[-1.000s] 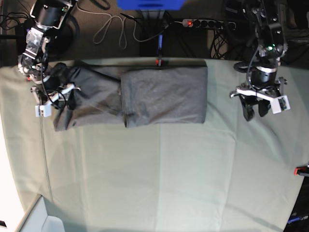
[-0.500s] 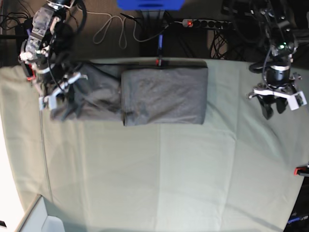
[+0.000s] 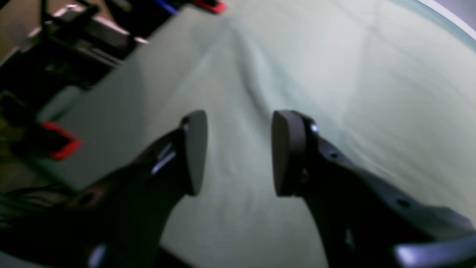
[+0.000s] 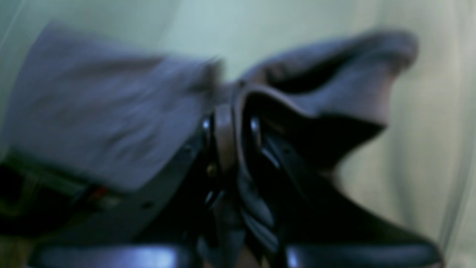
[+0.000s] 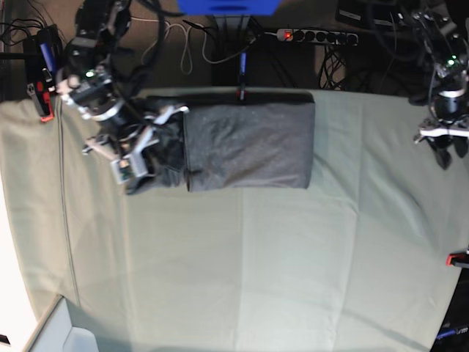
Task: Layout the t-shirt on the table in an organized manner, then fold the t-shirt properly
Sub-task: 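Lift the strip end with the right gripper and fold it over the stack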
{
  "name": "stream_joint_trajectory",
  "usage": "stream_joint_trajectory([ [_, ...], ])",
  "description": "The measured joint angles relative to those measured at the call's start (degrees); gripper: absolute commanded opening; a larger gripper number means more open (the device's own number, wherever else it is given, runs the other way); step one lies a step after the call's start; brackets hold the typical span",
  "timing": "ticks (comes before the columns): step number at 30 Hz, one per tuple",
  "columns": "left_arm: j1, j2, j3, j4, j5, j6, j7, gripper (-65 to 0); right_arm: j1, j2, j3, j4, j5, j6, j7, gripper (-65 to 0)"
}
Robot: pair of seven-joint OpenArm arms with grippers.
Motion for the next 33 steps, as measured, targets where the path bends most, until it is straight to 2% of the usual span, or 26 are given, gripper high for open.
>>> stream_joint_trajectory([
  [5, 0.31, -0.57, -3.08, -0.02, -0.02, 0.04, 0.07, -36.8, 1.07, 0.52, -10.71, -0.39, -0.35, -0.02, 0.52, -65.0],
  [9, 0.63, -1.97, -4.37, -0.39, -0.20, -0.11, -0.44, -36.8, 5.07, 0.44, -18.75, -5.70, 0.22, -1.75, 0.81, -65.0],
  [13, 3.04, -1.73, -6.01, -0.55, -0.33, -0.09, 0.17, -36.8, 8.55, 0.48, -22.03, -11.23, 0.07, -2.82, 0.63, -65.0],
  [18, 3.32, -1.73, -6.84, -0.57, -0.33, -0.09, 0.04, -36.8, 13.16, 0.79, -22.60, -16.92, -0.42, -2.91, 0.24, -65.0],
  [21, 3.10, -1.77, -6.82, -0.76, -0.37, -0.11, -0.24, -36.8, 15.26, 0.79, -26.47, -19.43, -0.09, -3.02, 0.90, -65.0],
  [27, 3.28, -1.77, -6.84, -1.40, -0.35, -0.09, -0.04, -36.8, 16.85, 0.72, -31.91, -21.94, -0.04, -3.02, 0.46, -65.0],
  [33, 3.19, -1.75, -6.84, -1.40, -0.35, -0.11, 0.00, -36.8, 20.06, 0.85, -34.03, -27.36, -0.02, -3.02, 0.72, -65.0],
])
